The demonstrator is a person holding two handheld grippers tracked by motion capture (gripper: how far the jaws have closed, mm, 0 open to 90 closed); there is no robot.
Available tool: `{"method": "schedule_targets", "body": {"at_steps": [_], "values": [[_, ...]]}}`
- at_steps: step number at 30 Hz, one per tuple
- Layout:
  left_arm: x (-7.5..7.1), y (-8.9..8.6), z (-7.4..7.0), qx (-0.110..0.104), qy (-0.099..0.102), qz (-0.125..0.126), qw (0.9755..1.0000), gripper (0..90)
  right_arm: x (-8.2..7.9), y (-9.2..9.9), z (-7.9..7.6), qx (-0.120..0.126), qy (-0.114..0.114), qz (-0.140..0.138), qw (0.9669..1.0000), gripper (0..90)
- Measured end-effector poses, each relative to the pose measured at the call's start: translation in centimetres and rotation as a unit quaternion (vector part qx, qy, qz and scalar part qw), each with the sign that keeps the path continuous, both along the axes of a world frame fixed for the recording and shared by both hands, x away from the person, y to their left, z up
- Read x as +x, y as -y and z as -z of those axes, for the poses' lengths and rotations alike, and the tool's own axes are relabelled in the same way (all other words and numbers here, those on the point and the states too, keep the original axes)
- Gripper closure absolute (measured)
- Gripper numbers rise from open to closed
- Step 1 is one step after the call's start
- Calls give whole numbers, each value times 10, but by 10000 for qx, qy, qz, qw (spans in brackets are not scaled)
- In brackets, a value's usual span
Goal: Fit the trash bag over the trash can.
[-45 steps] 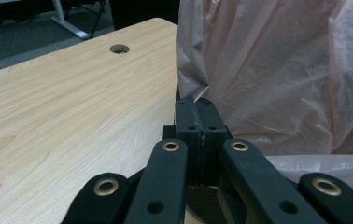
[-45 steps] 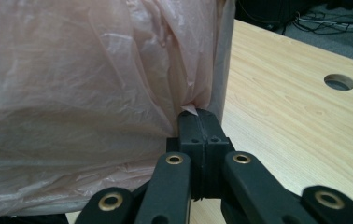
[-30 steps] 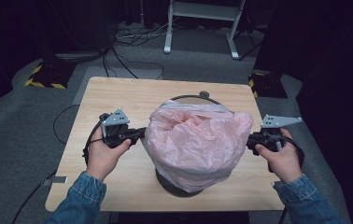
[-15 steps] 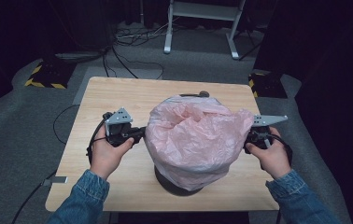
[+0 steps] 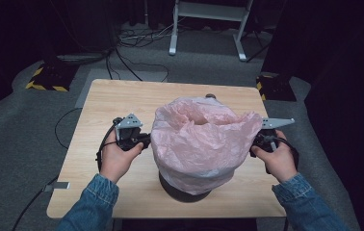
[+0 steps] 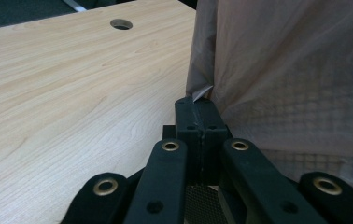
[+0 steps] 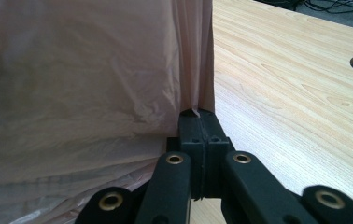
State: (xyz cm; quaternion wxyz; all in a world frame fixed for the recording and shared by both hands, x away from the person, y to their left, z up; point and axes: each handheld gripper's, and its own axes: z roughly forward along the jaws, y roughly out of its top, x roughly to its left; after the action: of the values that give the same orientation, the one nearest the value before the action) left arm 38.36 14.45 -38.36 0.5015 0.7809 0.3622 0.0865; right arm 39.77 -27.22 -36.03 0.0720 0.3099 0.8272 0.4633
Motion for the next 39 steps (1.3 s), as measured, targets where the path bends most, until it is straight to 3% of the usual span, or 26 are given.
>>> {"method": "schedule_targets", "body": {"at_steps": [4, 6, 8, 9, 11, 15, 17, 19, 21, 23, 26, 28, 30, 31, 33, 37, 39], "values": [[2, 1, 2, 129, -57, -8, 9999, 898, 2, -2, 3, -71, -34, 16, 10000, 900], [3, 4, 6, 459, -158, -25, 9988, 900, 3, -3, 6, -176, -45, -1, 9998, 900], [4, 3, 14, 632, -235, -43, 9977, 899, 4, -4, 15, -436, -126, 2, 9990, 900], [4, 0, 18, 568, -282, -77, 9980, 900, 4, -5, 21, -571, -194, -23, 9982, 900], [3, -6, 29, 595, -340, -96, 9976, 900, 4, -3, 36, -593, -360, -60, 9976, 900], [-3, -20, 48, 518, -142, -271, 9982, 899, 2, 6, 60, -500, -538, 104, 9972, 900], [-5, -27, 58, 544, -92, -314, 9980, 898, 1, 11, 67, -444, -505, 147, 9976, 900], [-7, -32, 70, 563, -183, -399, 9974, 897, -1, 15, 73, -421, -580, 193, 9972, 900], [-7, -35, 81, 752, -312, -454, 9956, 897, -2, 19, 81, -491, -647, 226, 9964, 900], [-8, -38, 91, 709, -411, -531, 9952, 897, -3, 22, 89, -583, -726, 259, 9953, 900], [-8, -39, 97, 843, -485, -564, 9937, 888, -5, 28, 101, -634, -854, 326, 9938, 900], [-8, -40, 96, 892, -420, -612, 9932, 852, -6, 31, 107, -635, -906, 368, 9932, 900], [-9, -41, 93, 772, -357, -672, 9941, 794, -8, 35, 109, -561, -892, 417, 9936, 899], [-10, -42, 90, 666, -347, -714, 9946, 734, -9, 37, 108, -520, -864, 436, 9939, 853], [-13, -45, 85, 576, -212, -873, 9943, 527, -11, 40, 106, -464, -681, 511, 9953, 668], [-20, -50, 73, 340, 93, -863, 9956, 422, -13, 49, 96, -235, -322, 604, 9974, 386], [-22, -53, 67, 340, 192, -867, 9955, 396, -15, 54, 88, -173, -135, 626, 9978, 331]]}}
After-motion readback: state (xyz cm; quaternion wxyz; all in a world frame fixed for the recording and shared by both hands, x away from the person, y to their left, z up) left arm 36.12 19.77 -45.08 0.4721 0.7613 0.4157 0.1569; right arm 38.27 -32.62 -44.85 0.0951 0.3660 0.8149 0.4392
